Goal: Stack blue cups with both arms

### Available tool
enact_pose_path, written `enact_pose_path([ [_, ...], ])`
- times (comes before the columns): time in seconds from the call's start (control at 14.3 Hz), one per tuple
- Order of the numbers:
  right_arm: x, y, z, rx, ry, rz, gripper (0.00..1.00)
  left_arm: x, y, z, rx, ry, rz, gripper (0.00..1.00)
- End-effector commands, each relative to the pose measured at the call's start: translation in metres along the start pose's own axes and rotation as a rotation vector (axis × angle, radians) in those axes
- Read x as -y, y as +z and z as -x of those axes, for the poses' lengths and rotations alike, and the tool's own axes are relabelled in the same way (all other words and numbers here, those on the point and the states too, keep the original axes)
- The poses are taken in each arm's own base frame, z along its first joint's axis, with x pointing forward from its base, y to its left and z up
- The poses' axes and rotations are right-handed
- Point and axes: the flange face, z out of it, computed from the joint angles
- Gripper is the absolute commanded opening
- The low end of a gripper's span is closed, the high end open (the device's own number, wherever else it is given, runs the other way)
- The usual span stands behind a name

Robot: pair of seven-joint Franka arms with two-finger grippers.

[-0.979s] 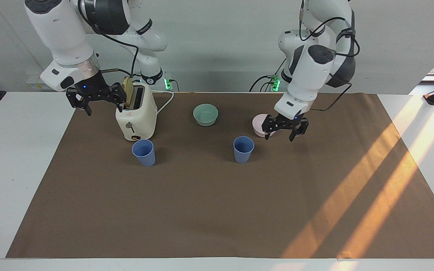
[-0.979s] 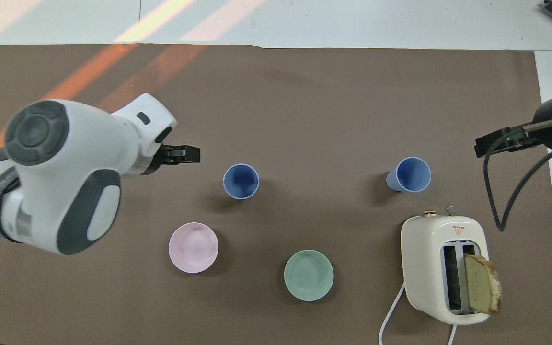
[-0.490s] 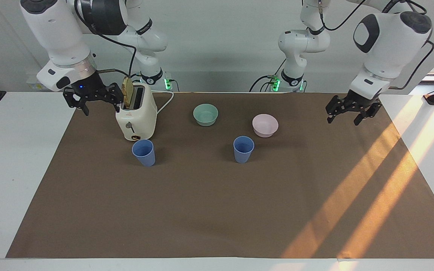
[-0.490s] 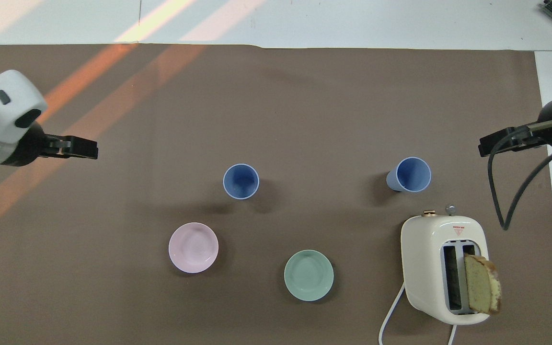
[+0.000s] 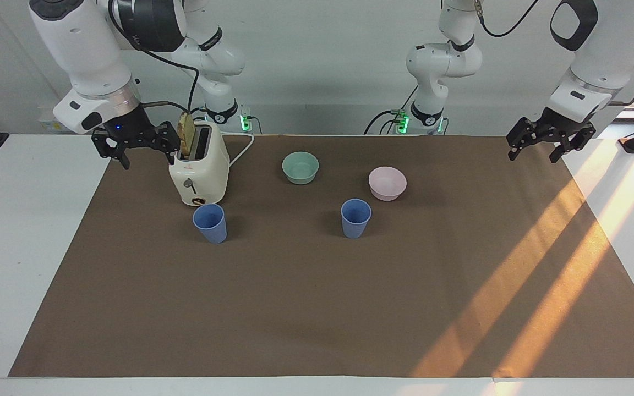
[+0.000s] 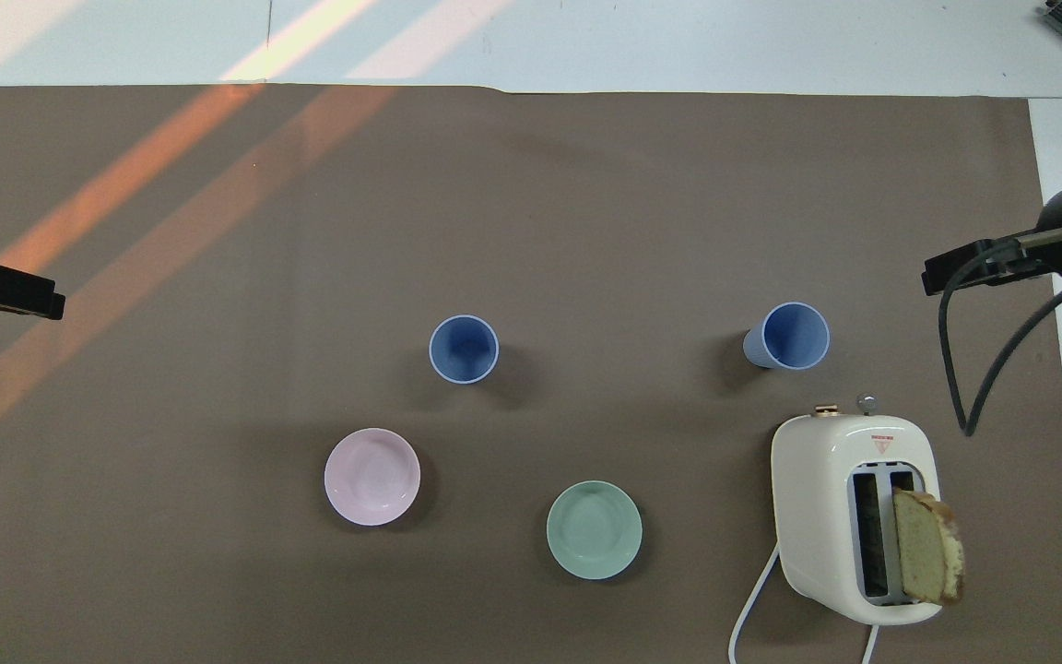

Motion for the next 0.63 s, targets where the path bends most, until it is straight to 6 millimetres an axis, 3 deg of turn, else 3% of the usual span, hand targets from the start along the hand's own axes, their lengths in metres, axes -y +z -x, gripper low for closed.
enact_pose_path([
  [0.0, -0.01, 0.029, 0.008, -0.012, 0.017, 0.023, 1.0, 0.012, -0.004, -0.002, 0.005, -0.009, -0.013, 1.0],
  [0.56, 0.0, 0.13, 0.005, 0.092, 0.032, -0.061, 1.0, 0.009, -0.001, -0.003, 0.003, -0.022, 0.041, 1.0],
])
